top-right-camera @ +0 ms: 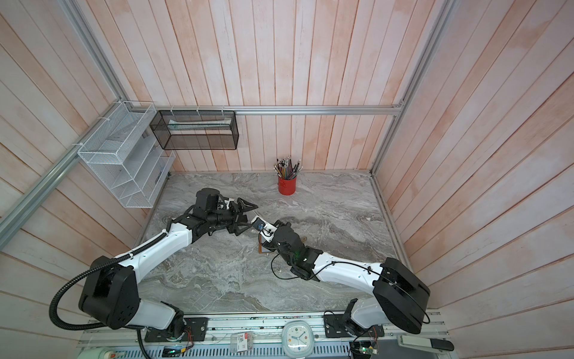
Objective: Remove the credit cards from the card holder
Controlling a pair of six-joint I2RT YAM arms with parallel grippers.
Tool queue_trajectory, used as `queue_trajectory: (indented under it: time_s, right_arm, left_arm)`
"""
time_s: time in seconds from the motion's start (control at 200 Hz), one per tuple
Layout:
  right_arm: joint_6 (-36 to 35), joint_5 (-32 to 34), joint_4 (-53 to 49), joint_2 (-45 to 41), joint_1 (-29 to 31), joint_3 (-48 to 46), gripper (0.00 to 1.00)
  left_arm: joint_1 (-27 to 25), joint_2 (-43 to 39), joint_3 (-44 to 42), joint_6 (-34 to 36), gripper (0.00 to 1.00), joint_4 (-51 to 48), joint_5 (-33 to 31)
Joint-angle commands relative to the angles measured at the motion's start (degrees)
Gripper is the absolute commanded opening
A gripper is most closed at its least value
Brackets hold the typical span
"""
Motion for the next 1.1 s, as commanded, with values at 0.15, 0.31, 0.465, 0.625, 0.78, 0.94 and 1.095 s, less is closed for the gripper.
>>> queue_trajectory:
  time_s: [0.15, 0.31, 0.465, 0.625, 0.78, 0.94, 1.095]
  right_arm:
    - [-3.1, 4.0, 2.2, 3.4, 1.9, -0.5, 0.00]
    - [-4.2, 6.0, 2.4, 5.3, 2.8, 0.0, 0.00]
    - [-4.4, 6.6, 3.2, 5.4, 2.9, -0.2, 0.00]
    - [-5.3, 7.2, 3.2, 5.9, 3.3, 0.1, 0.00]
    - [-5.5, 7.0, 3.1, 6.3, 3.6, 0.2, 0.00]
    - [-6.6, 8.5, 3.2, 7.5, 4.6, 0.4, 0.00]
    - [-7.8, 10.7, 3.7, 8.9, 5.5, 0.4, 0.00]
  left_arm:
    - [0.0, 1.4, 1.1, 0.5, 0.76, -0.8, 3.2]
    - [-0.1, 2.2, 1.0, 1.3, 0.66, -1.1, 4.0]
    - [-0.2, 3.1, 0.8, 2.1, 0.58, -1.2, 4.2]
    - [-0.3, 4.6, 0.8, 2.3, 0.44, -0.9, 5.4]
    - [-0.3, 5.5, 1.8, 3.0, 0.41, -2.0, 5.6]
    - [-0.3, 6.1, 3.0, 4.5, 0.38, -4.8, 5.5]
    - [-0.2, 7.0, 4.7, 6.2, 0.38, -7.8, 5.1]
